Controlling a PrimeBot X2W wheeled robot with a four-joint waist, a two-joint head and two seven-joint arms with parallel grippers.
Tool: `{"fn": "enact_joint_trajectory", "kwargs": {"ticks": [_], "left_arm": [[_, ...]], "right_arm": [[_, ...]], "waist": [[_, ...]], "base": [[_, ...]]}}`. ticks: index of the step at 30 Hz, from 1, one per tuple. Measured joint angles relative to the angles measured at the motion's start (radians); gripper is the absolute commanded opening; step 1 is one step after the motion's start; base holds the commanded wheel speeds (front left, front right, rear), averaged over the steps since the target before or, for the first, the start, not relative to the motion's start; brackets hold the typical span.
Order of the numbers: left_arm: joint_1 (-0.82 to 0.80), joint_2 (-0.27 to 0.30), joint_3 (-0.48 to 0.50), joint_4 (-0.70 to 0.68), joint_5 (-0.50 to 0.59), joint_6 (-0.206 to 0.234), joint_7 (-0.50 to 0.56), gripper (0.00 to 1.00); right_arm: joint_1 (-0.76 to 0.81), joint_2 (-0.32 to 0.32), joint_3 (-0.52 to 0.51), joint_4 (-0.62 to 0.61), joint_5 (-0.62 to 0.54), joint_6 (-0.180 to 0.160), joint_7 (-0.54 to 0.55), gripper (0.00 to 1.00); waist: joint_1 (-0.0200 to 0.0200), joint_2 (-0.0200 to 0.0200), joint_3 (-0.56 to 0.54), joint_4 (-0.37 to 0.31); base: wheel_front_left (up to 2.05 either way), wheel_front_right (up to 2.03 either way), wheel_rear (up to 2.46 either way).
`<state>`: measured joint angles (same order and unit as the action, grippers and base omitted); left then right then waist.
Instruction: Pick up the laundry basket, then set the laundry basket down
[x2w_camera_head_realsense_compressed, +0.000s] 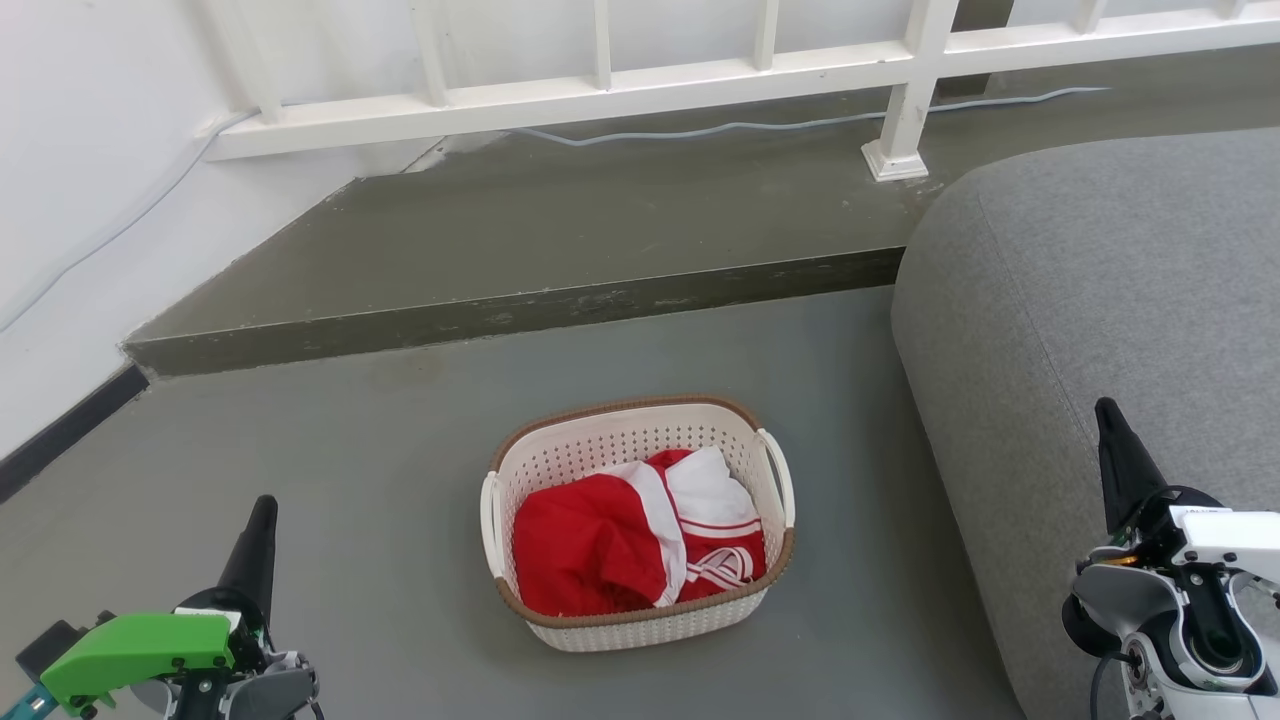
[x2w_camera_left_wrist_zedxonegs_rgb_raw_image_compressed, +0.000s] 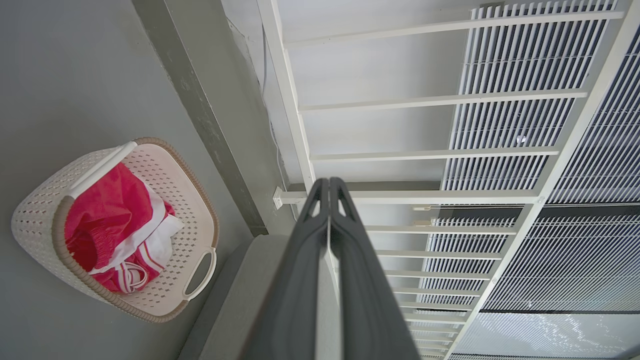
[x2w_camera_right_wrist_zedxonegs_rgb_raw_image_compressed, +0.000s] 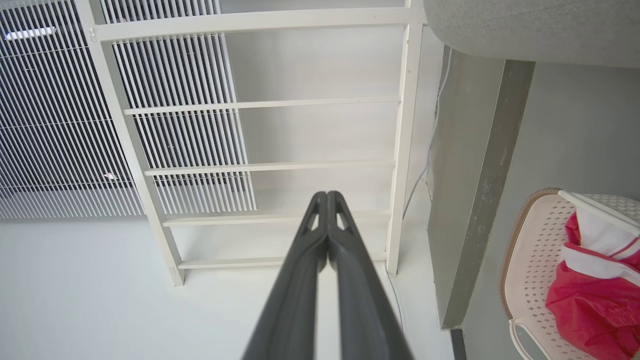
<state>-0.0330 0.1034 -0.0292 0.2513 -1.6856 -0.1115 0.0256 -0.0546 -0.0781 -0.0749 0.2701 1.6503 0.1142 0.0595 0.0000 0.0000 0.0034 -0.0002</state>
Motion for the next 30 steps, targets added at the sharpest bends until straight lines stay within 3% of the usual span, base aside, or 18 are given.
{"fn": "enact_joint_trajectory", "kwargs": {"ticks": [30], "left_arm": [[-0.009, 0.000, 0.003, 0.012, 0.000, -0.008, 0.000, 0.00]], "right_arm": [[0.000, 0.001, -0.002, 0.007, 0.000, 0.000, 0.003, 0.00]], "waist": [[0.0000, 0.0000, 0.000, 0.000]], "base": [[0.00, 0.00, 0.00]]}}
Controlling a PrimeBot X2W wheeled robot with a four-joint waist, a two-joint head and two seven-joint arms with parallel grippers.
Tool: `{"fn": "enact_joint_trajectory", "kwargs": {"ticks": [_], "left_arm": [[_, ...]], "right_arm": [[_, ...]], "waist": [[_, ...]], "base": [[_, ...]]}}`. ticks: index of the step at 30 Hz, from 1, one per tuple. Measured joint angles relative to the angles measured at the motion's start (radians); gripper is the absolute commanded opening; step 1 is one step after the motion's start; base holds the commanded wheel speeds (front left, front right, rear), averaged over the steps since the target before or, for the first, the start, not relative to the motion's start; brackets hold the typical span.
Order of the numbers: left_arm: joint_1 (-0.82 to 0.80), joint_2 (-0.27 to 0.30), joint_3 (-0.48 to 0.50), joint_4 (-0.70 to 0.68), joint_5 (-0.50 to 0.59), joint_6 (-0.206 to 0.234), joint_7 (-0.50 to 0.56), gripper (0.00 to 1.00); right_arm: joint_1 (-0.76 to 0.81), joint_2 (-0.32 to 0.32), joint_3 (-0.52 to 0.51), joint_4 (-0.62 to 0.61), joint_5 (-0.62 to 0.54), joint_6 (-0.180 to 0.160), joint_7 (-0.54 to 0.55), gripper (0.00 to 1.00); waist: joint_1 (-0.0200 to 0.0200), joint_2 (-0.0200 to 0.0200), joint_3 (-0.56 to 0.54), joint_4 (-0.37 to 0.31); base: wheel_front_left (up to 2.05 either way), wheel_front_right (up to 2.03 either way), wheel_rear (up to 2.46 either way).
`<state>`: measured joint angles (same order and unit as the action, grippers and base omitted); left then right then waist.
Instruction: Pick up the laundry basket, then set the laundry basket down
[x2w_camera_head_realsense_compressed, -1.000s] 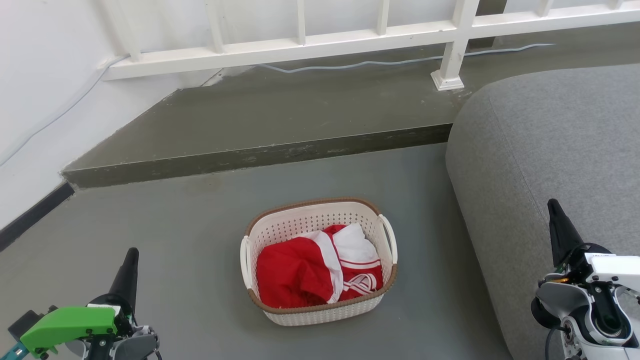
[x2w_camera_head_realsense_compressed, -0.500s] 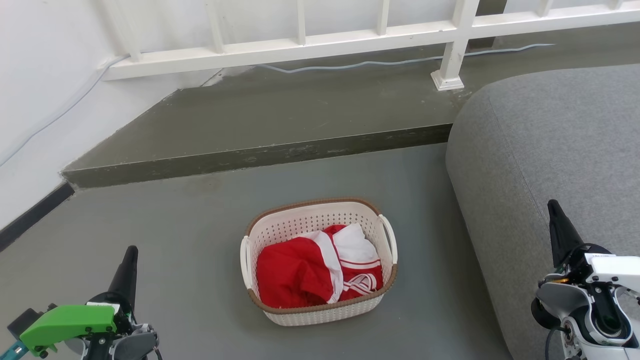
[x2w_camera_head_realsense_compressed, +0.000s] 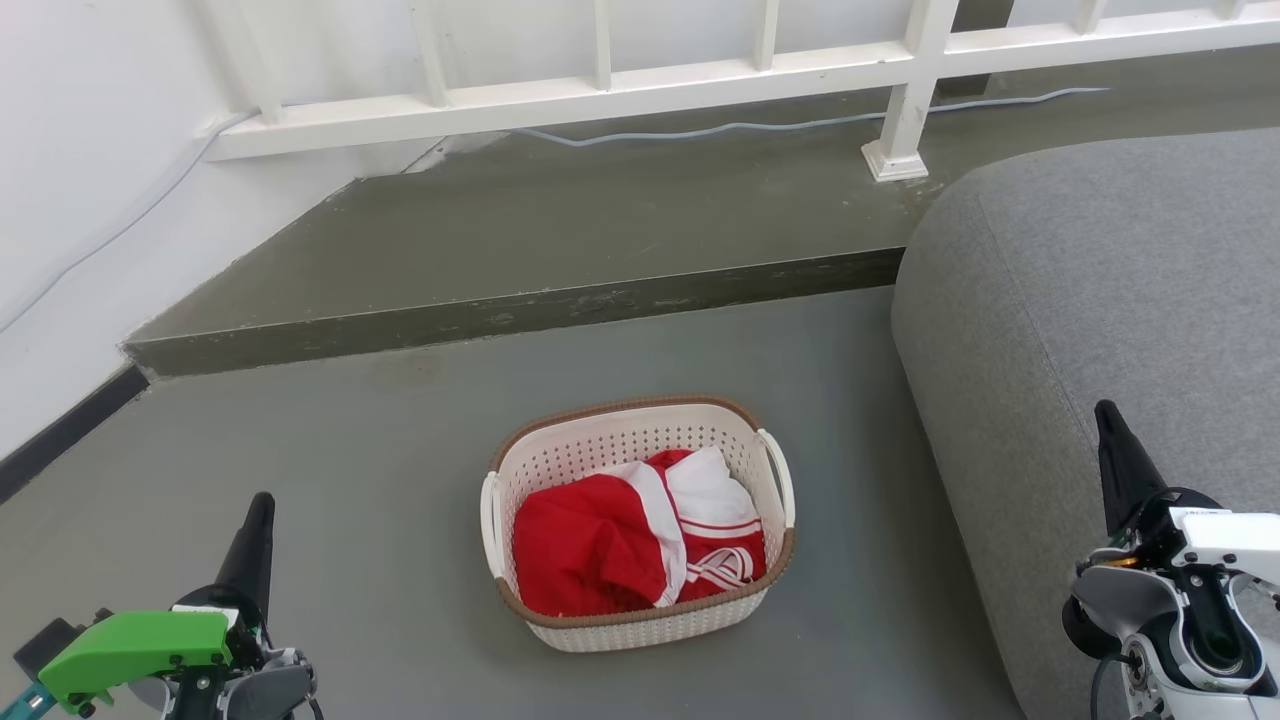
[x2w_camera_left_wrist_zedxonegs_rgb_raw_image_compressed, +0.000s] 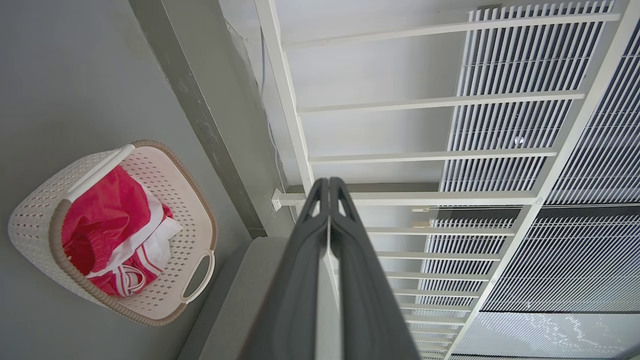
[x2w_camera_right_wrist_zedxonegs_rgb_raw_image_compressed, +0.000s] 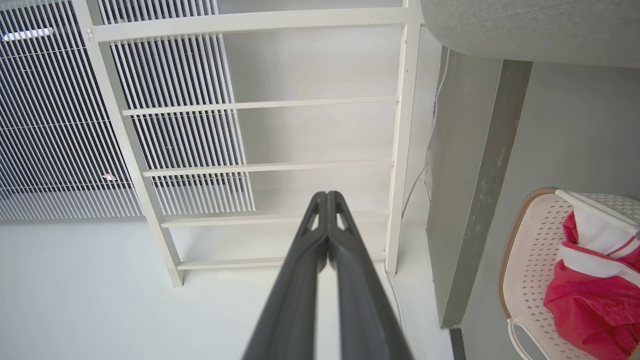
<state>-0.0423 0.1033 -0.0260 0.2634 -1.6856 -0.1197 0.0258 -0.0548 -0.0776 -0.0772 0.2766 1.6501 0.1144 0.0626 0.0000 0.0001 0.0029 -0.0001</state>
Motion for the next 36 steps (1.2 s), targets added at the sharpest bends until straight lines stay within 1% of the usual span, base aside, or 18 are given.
{"fn": "enact_joint_trajectory", "kwargs": {"ticks": [36], "left_arm": [[-0.002, 0.000, 0.004, 0.010, 0.000, 0.000, 0.001, 0.00]], "right_arm": [[-0.003, 0.001, -0.003, 0.004, 0.000, 0.000, 0.000, 0.00]], "waist": [[0.0000, 0.0000, 0.000, 0.000]], "base": [[0.00, 0.00, 0.00]]}}
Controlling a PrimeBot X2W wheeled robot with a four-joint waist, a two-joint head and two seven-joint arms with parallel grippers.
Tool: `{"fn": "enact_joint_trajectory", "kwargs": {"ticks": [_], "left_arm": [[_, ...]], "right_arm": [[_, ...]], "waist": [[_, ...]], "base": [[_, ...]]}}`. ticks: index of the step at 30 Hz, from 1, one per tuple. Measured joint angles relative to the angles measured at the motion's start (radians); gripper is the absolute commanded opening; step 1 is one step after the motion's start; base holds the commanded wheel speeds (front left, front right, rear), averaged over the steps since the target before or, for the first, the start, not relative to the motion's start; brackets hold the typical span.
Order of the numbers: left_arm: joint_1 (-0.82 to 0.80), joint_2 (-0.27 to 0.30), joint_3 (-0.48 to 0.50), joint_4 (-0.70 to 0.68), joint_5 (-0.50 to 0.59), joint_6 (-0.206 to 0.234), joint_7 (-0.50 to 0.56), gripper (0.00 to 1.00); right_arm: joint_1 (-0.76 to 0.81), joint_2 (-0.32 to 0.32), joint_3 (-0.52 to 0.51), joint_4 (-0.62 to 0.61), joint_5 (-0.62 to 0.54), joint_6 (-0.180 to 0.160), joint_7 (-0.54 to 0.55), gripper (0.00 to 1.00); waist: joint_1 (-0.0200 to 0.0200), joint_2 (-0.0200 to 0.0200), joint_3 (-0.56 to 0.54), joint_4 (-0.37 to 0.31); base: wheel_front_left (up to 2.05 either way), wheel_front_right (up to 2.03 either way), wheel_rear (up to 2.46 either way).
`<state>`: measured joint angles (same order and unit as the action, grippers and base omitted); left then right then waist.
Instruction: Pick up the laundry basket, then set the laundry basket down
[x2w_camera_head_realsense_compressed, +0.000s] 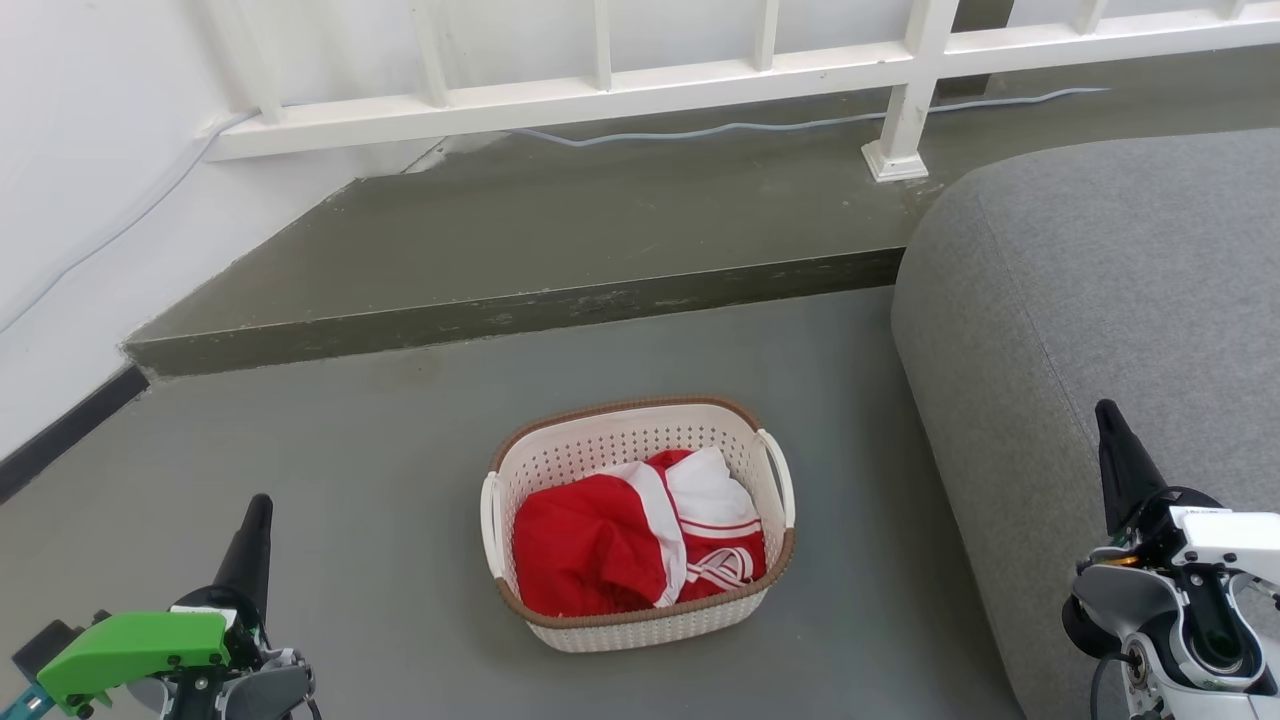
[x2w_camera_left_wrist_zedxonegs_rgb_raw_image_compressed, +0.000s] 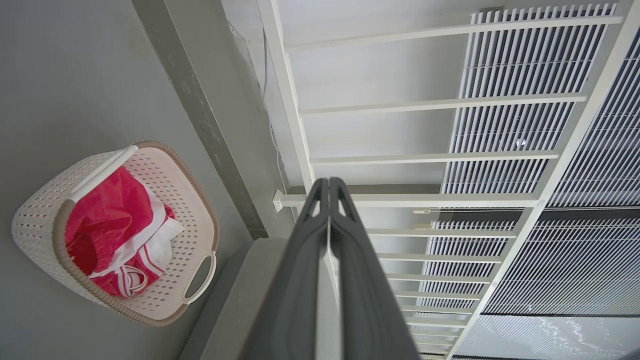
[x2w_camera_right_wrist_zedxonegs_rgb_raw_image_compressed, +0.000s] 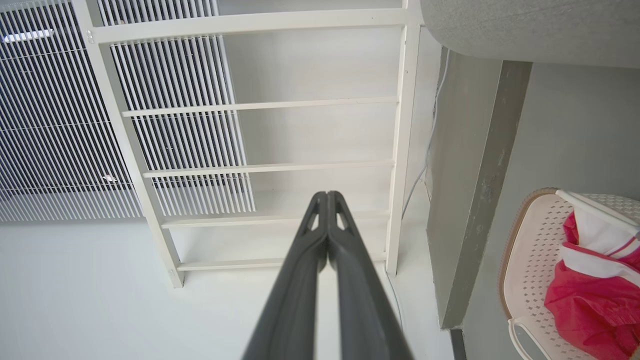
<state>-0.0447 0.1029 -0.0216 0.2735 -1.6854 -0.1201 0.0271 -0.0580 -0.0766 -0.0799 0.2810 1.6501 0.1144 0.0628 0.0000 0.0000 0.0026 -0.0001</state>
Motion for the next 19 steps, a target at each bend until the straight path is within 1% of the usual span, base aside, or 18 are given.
{"fn": "enact_joint_trajectory", "kwargs": {"ticks": [19], "left_arm": [[-0.002, 0.000, 0.003, 0.003, 0.000, 0.000, 0.007, 0.00]], "right_arm": [[0.000, 0.001, -0.001, 0.001, 0.000, 0.000, 0.001, 0.00]], "waist": [[0.0000, 0.0000, 0.000, 0.000]], "base": [[0.00, 0.00, 0.00]]}}
